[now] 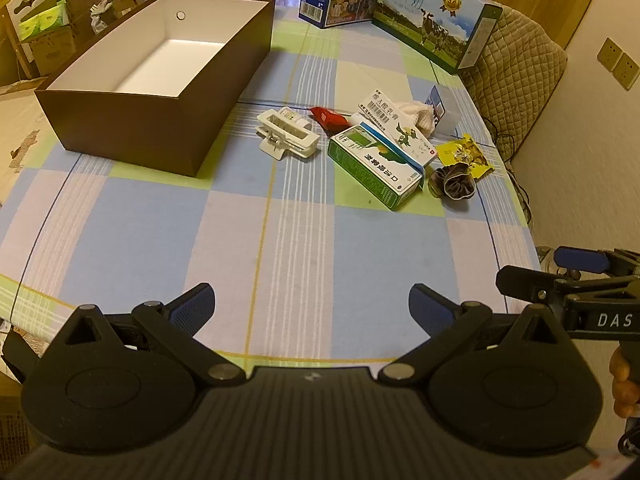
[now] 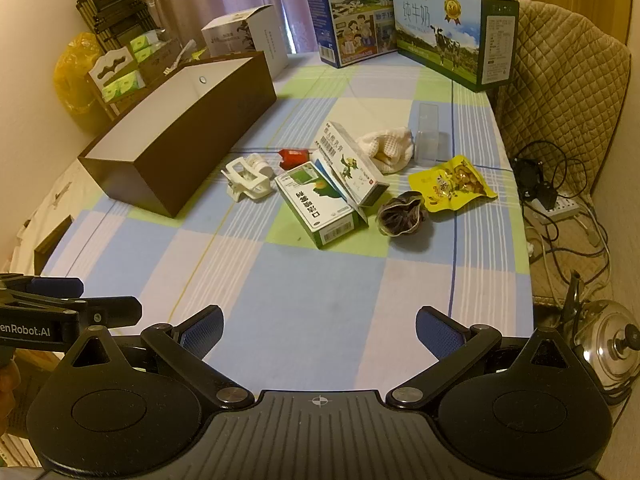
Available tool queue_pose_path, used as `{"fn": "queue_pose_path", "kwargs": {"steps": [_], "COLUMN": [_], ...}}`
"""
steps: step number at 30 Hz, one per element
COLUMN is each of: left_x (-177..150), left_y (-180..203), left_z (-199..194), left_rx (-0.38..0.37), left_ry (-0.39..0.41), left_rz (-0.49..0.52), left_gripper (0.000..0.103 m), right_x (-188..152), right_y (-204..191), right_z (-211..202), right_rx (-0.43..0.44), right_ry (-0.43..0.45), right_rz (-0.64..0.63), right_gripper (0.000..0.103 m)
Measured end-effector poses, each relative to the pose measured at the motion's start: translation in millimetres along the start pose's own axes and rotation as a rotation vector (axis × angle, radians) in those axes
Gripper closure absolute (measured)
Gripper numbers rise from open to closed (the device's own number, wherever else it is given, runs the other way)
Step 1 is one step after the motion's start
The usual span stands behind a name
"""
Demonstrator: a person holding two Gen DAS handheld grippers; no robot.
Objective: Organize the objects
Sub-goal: 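Move both tools toward the cluttered items on the table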
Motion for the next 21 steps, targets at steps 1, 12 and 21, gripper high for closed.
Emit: {"fn": "queue_pose_path", "kwargs": {"steps": [1,12,21], "left_x": [0.0,8.9,19.0], "left_y": [0.3,-1.1,-7.5], "left_z": [0.4,10.0,24.5], "left_rx": [0.0,-0.014,-0.021], "left_ry": [-0.001,-0.028,-0.025], "left_rz": [0.001,0.009,0.026], "left_gripper": [0.001,0.001,0.001], "right_x": [-0.1,5.5,3.6], "right_y": [0.0,6.2,18.5], "right_z": [0.2,7.9,30.3], "right_rx": [-0.001,-0.006,-0.002], "right_ry": [0.0,-0.015,-0.025], "right_rz": [-0.001,-0.003,0.024], "right_gripper": [0.003,0.003,0.003]}}
Point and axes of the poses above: each gripper's, at about its wrist camera, not at the fingertips, and z roughly the way its jaws point, y to its right, x to its top, the point moved 6 cm from there along z, roughly the way its jaws point, and after that the axes turned 13 degrees about -x, right-handed, at the moved point
